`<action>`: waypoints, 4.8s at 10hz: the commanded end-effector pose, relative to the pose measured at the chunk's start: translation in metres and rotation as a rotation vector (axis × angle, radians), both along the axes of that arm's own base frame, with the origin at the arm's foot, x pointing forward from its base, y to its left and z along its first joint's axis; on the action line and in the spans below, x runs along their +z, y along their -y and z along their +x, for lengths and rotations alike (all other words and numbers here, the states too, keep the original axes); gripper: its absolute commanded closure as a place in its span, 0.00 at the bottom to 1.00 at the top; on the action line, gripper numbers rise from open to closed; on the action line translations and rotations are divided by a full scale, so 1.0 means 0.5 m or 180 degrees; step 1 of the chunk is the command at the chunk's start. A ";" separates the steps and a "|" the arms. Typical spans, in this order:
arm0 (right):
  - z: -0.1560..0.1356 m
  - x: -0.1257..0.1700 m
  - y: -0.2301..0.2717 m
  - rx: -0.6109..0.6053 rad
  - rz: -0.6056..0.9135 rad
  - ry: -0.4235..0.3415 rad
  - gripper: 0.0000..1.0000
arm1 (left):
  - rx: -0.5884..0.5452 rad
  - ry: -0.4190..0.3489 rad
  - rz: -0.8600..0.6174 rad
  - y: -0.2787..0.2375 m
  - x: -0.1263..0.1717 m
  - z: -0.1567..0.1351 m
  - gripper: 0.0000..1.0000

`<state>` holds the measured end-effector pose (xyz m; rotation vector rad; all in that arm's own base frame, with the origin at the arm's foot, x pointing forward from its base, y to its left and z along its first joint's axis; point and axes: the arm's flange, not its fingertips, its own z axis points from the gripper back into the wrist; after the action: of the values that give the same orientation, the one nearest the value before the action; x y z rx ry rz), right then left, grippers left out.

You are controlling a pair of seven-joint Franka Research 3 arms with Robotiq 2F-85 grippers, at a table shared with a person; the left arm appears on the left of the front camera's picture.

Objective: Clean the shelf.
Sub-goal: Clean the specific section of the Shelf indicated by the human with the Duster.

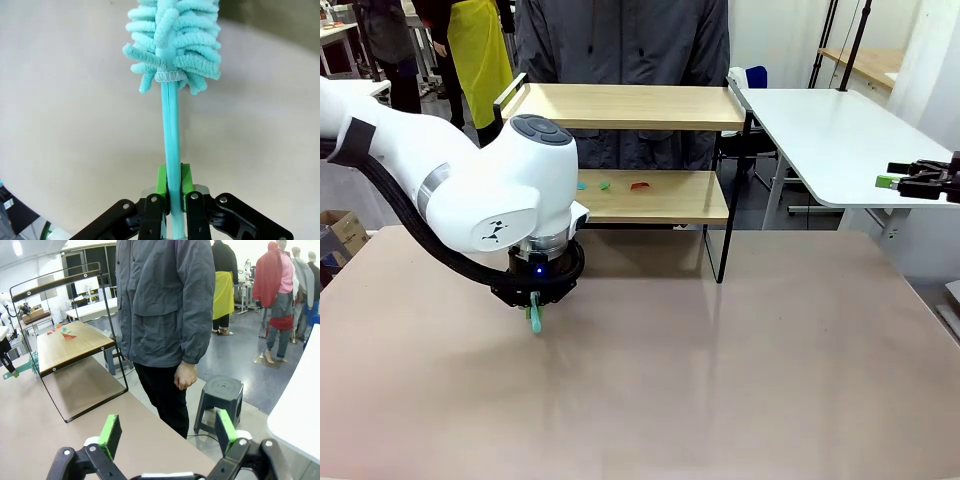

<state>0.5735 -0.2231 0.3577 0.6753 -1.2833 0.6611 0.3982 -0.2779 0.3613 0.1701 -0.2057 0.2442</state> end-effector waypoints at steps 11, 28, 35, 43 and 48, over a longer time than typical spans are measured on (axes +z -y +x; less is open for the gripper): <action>-0.001 0.005 -0.005 0.0003 -0.0005 0.0007 0.00 | -0.1081 0.0130 -0.1010 -0.049 0.108 -0.072 0.87; -0.001 0.005 -0.005 0.0003 -0.0005 0.0007 0.00 | -0.4061 -0.0929 -0.0204 -0.324 0.395 -0.323 0.87; -0.001 0.005 -0.005 0.0003 -0.0005 0.0007 0.00 | -0.3957 -0.0996 -0.0242 -0.323 0.400 -0.330 0.87; -0.001 0.005 -0.005 0.0003 -0.0005 0.0007 0.00 | -0.3957 -0.0996 -0.0242 -0.323 0.400 -0.330 0.87; -0.001 0.005 -0.005 0.0003 -0.0005 0.0007 0.00 | -0.3957 -0.0996 -0.0242 -0.323 0.400 -0.330 0.87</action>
<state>0.5734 -0.2232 0.3577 0.6752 -1.2832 0.6609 0.2332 -0.1167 0.5611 -0.0044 0.0542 -1.0122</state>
